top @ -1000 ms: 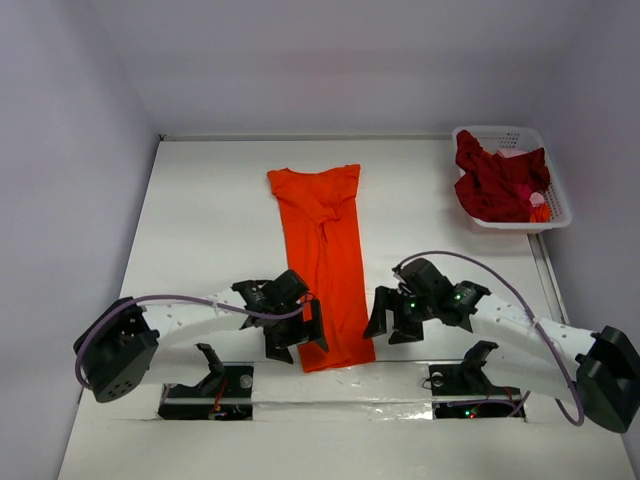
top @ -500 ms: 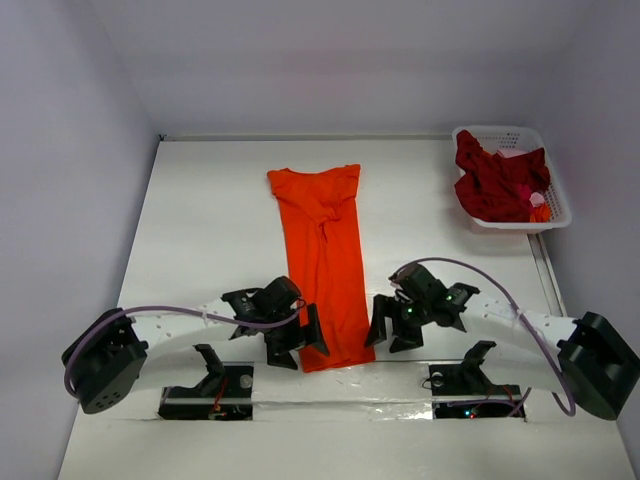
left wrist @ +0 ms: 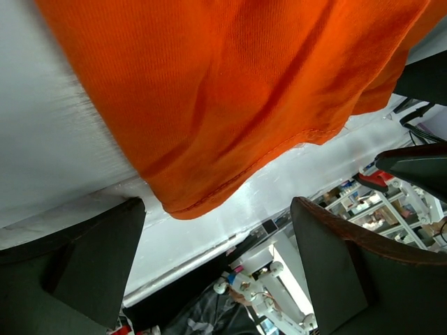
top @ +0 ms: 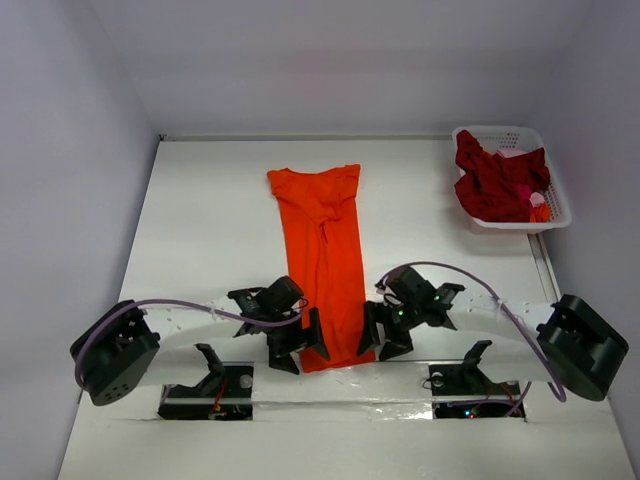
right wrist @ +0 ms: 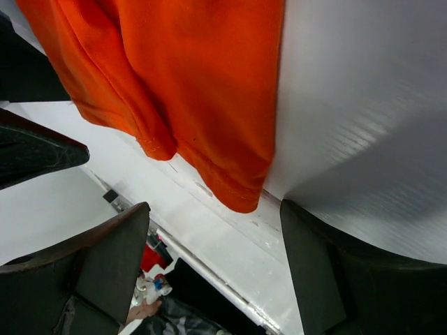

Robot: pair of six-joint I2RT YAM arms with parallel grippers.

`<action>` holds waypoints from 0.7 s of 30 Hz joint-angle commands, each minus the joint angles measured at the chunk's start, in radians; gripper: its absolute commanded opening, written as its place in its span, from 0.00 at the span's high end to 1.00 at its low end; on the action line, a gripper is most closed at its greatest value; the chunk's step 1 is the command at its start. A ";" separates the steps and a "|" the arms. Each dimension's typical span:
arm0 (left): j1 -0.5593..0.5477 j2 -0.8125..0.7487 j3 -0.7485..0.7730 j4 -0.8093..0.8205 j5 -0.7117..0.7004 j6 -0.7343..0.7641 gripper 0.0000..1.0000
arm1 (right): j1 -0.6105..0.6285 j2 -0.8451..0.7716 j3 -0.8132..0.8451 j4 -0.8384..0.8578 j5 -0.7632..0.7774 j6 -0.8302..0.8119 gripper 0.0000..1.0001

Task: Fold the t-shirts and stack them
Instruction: Grab the bottom of the folded rectangular tshirt with both arms

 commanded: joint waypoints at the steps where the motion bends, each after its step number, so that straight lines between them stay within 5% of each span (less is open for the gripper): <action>1: -0.011 0.049 -0.052 -0.040 -0.040 0.030 0.14 | 0.021 0.029 -0.007 0.048 0.009 0.001 0.20; 21: -0.011 0.081 -0.054 -0.030 -0.051 0.033 0.49 | 0.021 0.047 0.003 0.071 0.040 0.010 0.38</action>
